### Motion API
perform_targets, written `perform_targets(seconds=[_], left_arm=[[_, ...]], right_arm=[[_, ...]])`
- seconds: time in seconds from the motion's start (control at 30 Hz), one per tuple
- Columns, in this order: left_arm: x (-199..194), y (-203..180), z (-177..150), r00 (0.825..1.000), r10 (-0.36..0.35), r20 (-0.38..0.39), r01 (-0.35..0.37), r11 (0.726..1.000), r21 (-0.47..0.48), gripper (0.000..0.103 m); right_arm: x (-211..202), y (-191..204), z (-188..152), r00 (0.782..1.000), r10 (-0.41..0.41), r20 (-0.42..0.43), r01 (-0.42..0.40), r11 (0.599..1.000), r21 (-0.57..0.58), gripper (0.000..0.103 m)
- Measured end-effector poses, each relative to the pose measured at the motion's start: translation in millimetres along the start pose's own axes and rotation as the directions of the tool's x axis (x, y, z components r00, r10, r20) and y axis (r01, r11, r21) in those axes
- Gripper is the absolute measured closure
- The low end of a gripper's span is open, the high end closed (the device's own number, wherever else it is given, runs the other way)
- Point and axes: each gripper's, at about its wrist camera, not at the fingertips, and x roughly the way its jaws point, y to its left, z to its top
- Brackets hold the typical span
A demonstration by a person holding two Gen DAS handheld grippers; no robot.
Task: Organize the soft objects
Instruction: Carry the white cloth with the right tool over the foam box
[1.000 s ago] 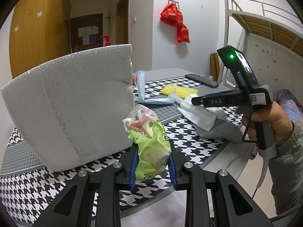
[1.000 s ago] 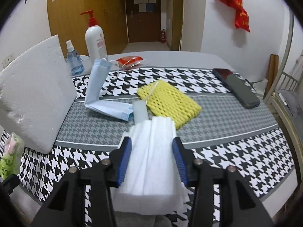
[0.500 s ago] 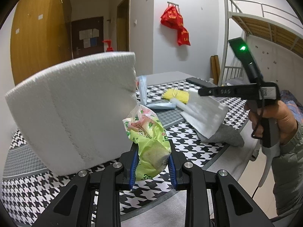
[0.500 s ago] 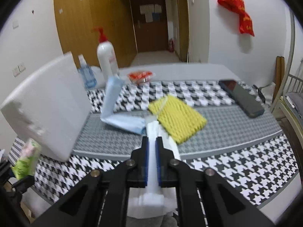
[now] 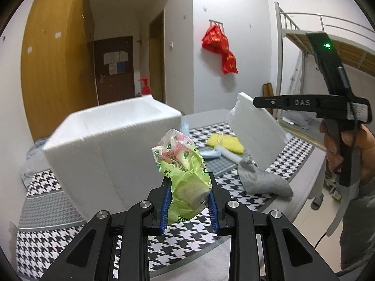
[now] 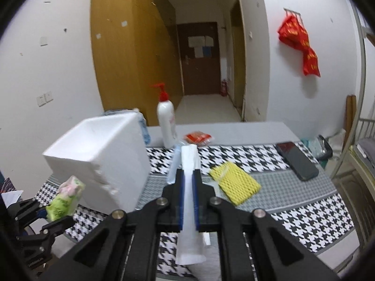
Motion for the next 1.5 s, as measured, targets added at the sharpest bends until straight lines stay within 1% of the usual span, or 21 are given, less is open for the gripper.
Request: perform_targets(seconds=[0.23,0.43,0.7,0.97,1.17,1.3,1.5], left_arm=[[-21,5,15,0.998,0.029,0.053,-0.028,1.0,-0.001,0.074],[-38,13,21,0.994,0.063,0.085,-0.063,0.998,-0.007,0.074],[-52,21,29,0.987,0.117,0.107,-0.115,0.993,-0.019,0.074],[-68,32,34,0.979,0.164,0.124,-0.162,0.986,-0.032,0.074],[-76,42,40,0.971,0.197,0.135,-0.193,0.98,-0.042,0.074],[-77,47,46,0.968,0.212,0.138,-0.208,0.977,-0.042,0.074],[-78,57,54,0.961,0.239,0.14,-0.233,0.971,-0.056,0.074]], right_arm=[[-22,29,12,0.996,0.065,0.054,-0.063,0.997,-0.035,0.094],[-30,46,12,0.99,0.119,0.07,-0.116,0.992,-0.046,0.094],[-42,69,12,0.978,0.184,0.097,-0.177,0.981,-0.076,0.094],[-45,85,14,0.964,0.245,0.105,-0.236,0.967,-0.094,0.094],[-50,97,22,0.955,0.267,0.127,-0.253,0.96,-0.116,0.094],[-50,104,35,0.951,0.277,0.136,-0.258,0.956,-0.139,0.094],[-38,112,52,0.949,0.287,0.129,-0.267,0.952,-0.152,0.094]])
